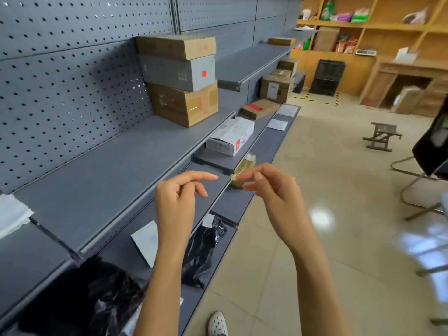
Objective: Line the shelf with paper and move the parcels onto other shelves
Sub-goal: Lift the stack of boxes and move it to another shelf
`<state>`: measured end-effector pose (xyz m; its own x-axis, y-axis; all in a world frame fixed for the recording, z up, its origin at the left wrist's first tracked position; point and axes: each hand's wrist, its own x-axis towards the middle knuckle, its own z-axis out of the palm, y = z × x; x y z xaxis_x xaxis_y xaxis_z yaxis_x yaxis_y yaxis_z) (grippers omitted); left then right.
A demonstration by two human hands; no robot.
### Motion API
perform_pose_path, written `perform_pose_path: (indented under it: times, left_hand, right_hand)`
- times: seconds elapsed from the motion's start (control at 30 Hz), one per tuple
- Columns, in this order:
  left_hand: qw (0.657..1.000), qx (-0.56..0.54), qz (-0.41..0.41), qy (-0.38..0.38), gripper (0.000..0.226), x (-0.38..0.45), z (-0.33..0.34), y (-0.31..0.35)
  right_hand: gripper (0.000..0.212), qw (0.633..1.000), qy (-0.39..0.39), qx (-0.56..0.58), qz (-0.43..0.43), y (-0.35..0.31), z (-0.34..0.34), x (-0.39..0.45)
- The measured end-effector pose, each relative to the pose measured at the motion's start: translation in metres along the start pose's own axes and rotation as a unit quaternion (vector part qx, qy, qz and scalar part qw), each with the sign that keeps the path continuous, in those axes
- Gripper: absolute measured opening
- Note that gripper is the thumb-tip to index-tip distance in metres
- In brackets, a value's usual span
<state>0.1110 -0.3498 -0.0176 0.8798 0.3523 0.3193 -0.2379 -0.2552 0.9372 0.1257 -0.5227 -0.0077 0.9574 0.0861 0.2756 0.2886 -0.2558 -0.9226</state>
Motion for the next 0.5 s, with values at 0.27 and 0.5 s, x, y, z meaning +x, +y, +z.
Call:
perform_pose_path:
  times: [0.27, 0.5]
  left_hand:
    - [1.000, -0.012, 0.018, 0.019, 0.056, 0.134, 0.051, -0.028]
    - [0.999, -0.002, -0.005, 0.052, 0.056, 0.199, 0.082, -0.047]
  right_hand:
    - [0.031, 1.000, 0.005, 0.013, -0.002, 0.018, -0.006, 0.132]
    - [0.032, 1.000, 0.004, -0.005, 0.010, 0.048, -0.011, 0.205]
